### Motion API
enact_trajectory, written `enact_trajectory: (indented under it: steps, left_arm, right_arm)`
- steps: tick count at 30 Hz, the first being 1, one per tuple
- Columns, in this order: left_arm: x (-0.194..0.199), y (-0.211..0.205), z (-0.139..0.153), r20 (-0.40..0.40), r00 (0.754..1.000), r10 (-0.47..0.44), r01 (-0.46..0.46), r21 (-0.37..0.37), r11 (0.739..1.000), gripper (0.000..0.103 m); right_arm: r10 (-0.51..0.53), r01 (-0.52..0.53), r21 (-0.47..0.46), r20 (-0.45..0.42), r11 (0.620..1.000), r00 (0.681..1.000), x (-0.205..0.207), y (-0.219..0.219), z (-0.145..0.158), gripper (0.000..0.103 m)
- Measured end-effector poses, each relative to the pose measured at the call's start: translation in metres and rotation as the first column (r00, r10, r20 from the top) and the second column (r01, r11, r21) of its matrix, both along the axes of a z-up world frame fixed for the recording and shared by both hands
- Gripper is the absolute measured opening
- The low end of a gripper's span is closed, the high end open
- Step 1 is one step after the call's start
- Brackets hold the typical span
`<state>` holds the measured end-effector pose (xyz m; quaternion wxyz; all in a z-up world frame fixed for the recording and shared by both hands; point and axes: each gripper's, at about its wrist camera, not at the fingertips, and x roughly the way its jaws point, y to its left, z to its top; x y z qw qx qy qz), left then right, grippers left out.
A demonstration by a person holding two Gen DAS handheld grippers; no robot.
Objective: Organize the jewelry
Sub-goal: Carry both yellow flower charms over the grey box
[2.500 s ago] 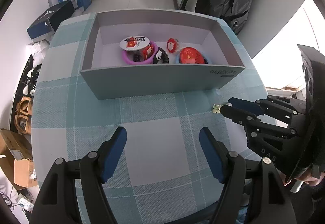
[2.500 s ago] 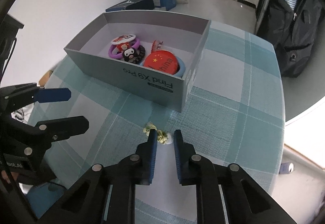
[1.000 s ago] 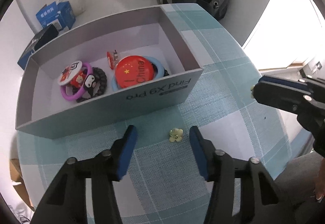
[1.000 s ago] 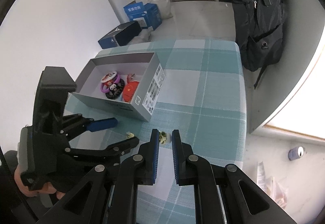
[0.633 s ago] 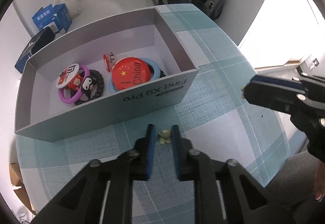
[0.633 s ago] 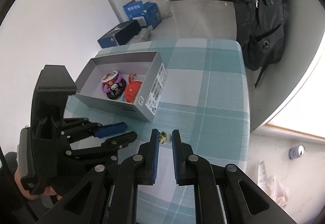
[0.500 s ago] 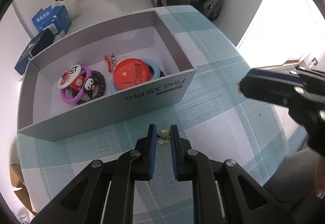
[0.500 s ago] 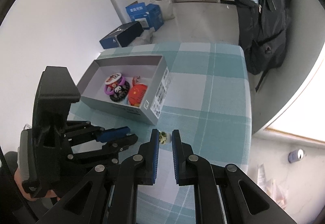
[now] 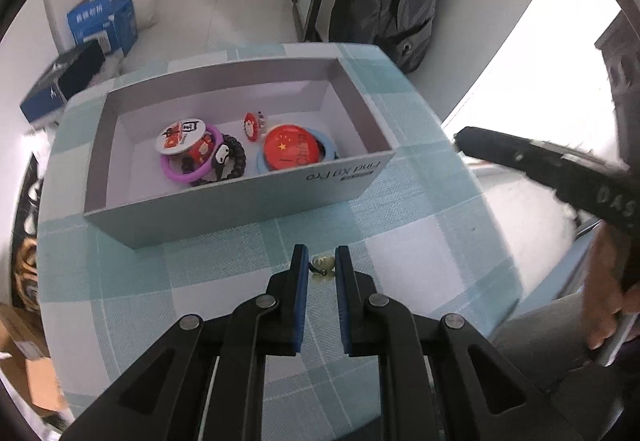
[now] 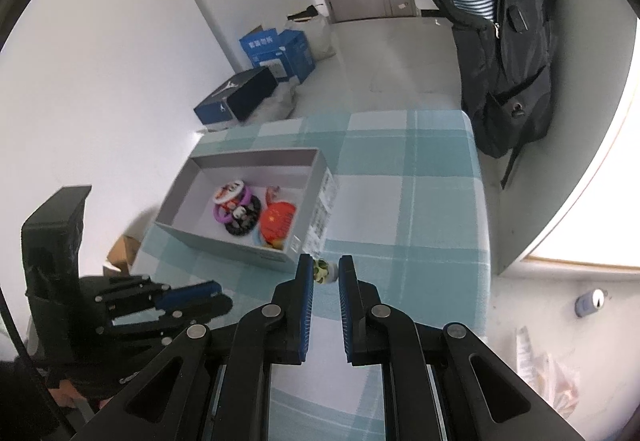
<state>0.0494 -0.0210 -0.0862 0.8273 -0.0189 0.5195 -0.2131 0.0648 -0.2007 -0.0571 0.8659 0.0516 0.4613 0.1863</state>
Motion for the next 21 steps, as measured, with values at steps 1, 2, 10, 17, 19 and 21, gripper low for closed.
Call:
enact_trajectory:
  steps: [1, 2, 10, 17, 19, 21]
  left_arm:
    - [0.0, 0.002, 0.003, 0.006, 1.0, 0.006, -0.006, -0.012, 1.0, 0.009]
    - [0.001, 0.003, 0.007, 0.013, 1.0, 0.008, -0.008, -0.023, 1.0, 0.009]
    - [0.004, 0.023, 0.033, 0.058, 0.997, 0.053, -0.046, -0.118, 0.992, 0.009]
    - [0.032, 0.054, 0.055, 0.092, 0.984, 0.154, -0.139, -0.152, 0.979, 0.009]
    - [0.041, 0.063, 0.058, 0.088, 0.978, 0.188, -0.171, -0.172, 0.97, 0.009]
    - [0.05, 0.069, 0.059, 0.088, 0.973, 0.213, -0.195, -0.175, 0.965, 0.009]
  right_arm:
    - [-0.002, 0.002, 0.005, -0.001, 1.0, 1.0, 0.0, 0.002, 0.001, 0.012]
    - [-0.005, 0.005, 0.008, -0.001, 1.0, 1.0, 0.0, 0.004, 0.002, 0.012]
    - [0.008, -0.009, 0.067, 0.013, 0.998, 1.0, 0.006, 0.027, 0.016, 0.012]
    - [0.041, -0.037, 0.129, -0.026, 0.991, 0.999, 0.012, 0.05, 0.022, 0.012]
    - [0.055, -0.05, 0.139, -0.037, 0.989, 0.998, 0.017, 0.057, 0.022, 0.012]
    - [0.077, -0.071, 0.122, -0.04, 0.99, 0.996, 0.024, 0.066, 0.026, 0.012]
